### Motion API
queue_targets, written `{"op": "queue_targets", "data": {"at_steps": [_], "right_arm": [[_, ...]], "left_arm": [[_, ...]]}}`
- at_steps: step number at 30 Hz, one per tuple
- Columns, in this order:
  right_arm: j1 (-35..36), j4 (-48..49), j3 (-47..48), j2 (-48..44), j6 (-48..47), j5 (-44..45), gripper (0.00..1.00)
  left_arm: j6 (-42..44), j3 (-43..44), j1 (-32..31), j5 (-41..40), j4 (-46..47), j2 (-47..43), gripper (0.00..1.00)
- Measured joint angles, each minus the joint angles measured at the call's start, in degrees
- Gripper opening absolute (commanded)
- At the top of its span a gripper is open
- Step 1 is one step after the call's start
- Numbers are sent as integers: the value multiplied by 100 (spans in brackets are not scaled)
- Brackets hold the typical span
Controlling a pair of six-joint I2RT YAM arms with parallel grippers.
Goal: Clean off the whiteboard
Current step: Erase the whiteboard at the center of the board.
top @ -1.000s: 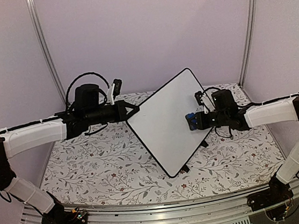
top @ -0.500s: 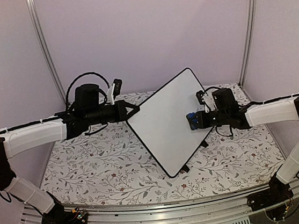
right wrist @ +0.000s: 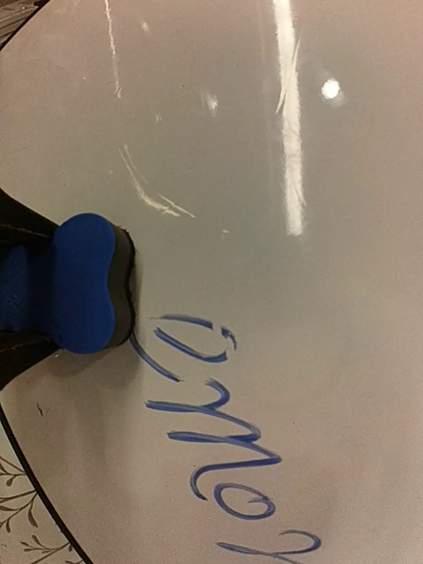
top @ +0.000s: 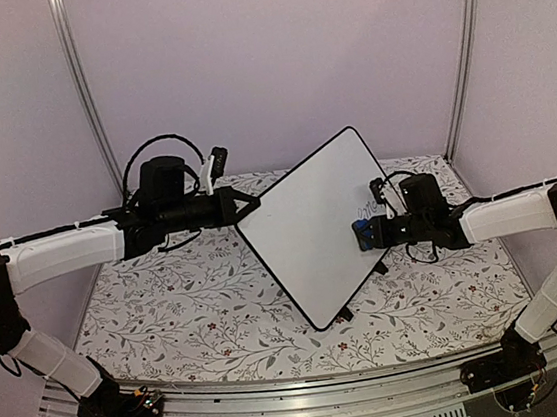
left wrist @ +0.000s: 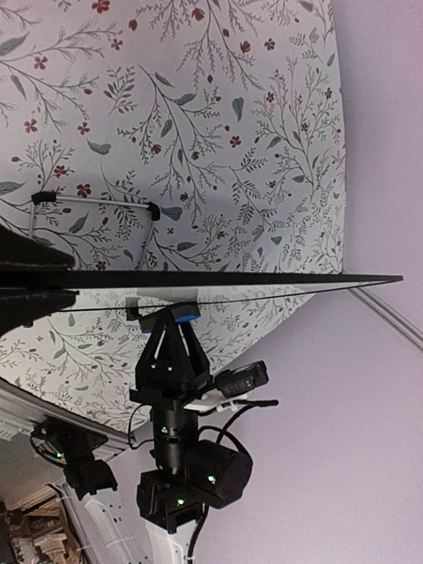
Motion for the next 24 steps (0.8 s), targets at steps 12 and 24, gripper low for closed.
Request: {"op": "queue_targets", "data": {"at_steps": [12, 24], "right_arm": [[-7, -221, 612, 70, 26, -7, 16], [-11, 15, -9, 0, 33, 0, 16]], "left_arm": [[15, 0, -2, 26, 20, 0, 0], [7, 0, -2, -2, -2, 0, 0]]}}
